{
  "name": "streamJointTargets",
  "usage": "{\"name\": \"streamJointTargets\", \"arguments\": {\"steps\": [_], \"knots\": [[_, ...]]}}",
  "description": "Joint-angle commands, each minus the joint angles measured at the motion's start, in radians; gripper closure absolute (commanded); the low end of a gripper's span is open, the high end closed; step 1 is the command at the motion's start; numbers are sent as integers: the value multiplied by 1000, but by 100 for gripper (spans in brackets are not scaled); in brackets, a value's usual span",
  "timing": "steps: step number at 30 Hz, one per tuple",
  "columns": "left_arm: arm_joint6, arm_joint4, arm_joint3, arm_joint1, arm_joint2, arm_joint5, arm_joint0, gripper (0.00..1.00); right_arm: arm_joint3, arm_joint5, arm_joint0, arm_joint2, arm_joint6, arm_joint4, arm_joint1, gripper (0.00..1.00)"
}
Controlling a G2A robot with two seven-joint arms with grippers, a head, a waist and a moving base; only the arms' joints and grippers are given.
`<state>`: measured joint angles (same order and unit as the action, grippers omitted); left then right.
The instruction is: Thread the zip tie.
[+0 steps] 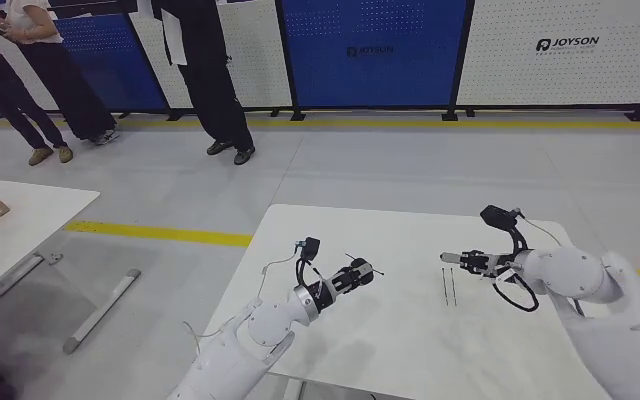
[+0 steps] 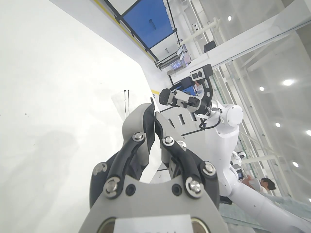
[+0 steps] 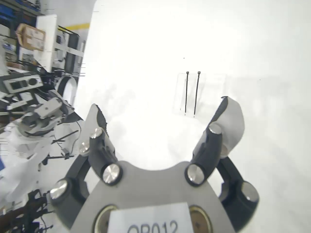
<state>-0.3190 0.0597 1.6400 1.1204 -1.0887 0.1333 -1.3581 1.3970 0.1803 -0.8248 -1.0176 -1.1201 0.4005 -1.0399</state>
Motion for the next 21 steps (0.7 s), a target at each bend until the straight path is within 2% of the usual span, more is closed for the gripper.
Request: {"name": "streamJointTargets", "arguments": {"steps": [1,2,12,13,14,15,17,18,20,21], "knots": [[0,0,0,0,0,0,0,100,-42,18,42,54,-18,55,-11,0],[0,0,0,0,0,0,0,100,-69,60,67,73,7,78,-20,0],[0,0,0,0,0,0,0,100,-69,60,67,73,7,78,-20,0],[0,0,0,0,0,0,0,100,-69,38,60,74,8,67,-20,0],[0,0,0,0,0,0,0,100,-70,-59,56,76,-30,24,-20,0],[0,0,0,0,0,0,0,100,-119,-200,62,52,-57,-47,-16,0],[0,0,0,0,0,0,0,100,-195,-277,76,34,-61,-64,-12,0],[0,0,0,0,0,0,0,100,-209,-300,81,34,-61,-66,-12,0],[0,0,0,0,0,0,0,100,-226,-385,79,26,-59,-96,-11,0],[0,0,0,0,0,0,0,100,-237,-404,79,21,-57,-101,-9,0]]}}
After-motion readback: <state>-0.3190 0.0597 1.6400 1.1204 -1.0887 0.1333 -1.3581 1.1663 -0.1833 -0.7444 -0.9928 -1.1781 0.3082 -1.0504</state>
